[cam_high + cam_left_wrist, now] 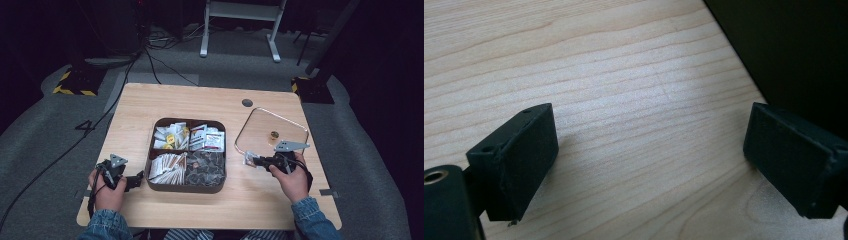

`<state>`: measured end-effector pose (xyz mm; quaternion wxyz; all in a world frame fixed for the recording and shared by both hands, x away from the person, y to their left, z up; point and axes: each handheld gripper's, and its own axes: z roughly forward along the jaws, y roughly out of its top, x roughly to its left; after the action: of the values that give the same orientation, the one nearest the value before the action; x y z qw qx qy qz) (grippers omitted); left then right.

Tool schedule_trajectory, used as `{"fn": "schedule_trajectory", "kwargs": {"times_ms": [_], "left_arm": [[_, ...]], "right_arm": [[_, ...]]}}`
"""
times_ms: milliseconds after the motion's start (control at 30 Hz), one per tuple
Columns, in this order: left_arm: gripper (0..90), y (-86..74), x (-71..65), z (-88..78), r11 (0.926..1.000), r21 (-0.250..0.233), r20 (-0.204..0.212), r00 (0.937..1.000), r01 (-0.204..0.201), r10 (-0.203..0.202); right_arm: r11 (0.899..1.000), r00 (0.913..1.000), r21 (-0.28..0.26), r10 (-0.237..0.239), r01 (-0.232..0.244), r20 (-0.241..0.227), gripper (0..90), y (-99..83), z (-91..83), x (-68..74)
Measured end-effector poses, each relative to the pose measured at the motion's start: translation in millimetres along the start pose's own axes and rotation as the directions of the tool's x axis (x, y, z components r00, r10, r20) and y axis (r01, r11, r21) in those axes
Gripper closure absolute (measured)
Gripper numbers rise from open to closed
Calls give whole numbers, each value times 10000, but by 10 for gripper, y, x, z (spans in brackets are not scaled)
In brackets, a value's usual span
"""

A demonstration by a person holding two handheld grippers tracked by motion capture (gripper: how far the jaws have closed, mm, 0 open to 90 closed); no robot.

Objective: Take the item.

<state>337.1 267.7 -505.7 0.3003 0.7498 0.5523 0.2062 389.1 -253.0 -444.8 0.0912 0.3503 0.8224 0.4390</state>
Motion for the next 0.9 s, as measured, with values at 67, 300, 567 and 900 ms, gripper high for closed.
{"fn": "schedule_trajectory", "kwargs": {"times_ms": [67,300,567,900], "left_arm": [[79,-1,-1,0,10000,-4,-7,10000,6,-6],[76,3,0,2,10000,15,20,10000,11,-11],[68,16,-2,16,10000,35,40,10000,15,-15],[65,21,-6,20,10000,34,25,10000,8,-8]], "right_arm": [[9999,10000,163,-57,57,-1,878,-27,28,11],[9969,9998,764,-197,197,-4,876,-139,161,53],[9962,10000,866,85,-81,-39,872,-203,183,76],[9991,9983,349,212,-232,544,529,-263,205,14]]}}
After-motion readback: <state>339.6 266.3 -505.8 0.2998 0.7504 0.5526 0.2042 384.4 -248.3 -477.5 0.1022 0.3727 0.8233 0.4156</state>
